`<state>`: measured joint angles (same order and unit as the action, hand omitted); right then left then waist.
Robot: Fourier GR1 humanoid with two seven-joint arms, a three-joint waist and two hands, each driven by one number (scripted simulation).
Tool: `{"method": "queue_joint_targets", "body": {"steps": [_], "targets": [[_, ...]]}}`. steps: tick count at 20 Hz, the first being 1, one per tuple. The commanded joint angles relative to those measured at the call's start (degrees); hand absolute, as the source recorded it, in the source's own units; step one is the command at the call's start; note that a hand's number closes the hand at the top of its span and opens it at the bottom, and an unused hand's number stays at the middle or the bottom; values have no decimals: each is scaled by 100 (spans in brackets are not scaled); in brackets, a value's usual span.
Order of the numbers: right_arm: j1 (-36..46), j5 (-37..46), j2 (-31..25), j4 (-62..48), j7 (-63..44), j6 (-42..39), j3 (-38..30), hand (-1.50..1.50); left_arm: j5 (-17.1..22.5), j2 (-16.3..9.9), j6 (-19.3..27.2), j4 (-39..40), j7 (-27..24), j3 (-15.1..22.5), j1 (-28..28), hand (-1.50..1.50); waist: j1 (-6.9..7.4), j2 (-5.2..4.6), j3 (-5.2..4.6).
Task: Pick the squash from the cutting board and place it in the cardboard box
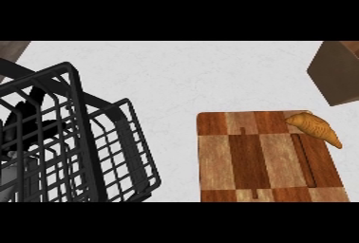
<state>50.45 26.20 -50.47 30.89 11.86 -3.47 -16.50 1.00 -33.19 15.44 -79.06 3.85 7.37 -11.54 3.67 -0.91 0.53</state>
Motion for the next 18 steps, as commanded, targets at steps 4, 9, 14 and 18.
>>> {"method": "queue_joint_targets", "body": {"steps": [4,9,14,18], "targets": [[780,358,350,-993,-118,437,137,150,-102,282,200,258,-25,110,298,0,106,-68,-40],[845,680,713,-1433,-422,1236,267,150,-31,226,136,267,0,141,112,0,244,-140,-33],[1000,342,689,-1971,-628,854,-104,-150,38,93,62,291,141,109,-61,0,271,-183,-19],[947,306,763,-2095,-358,844,-161,-150,24,115,95,302,221,139,-128,0,230,-182,-13]]}}
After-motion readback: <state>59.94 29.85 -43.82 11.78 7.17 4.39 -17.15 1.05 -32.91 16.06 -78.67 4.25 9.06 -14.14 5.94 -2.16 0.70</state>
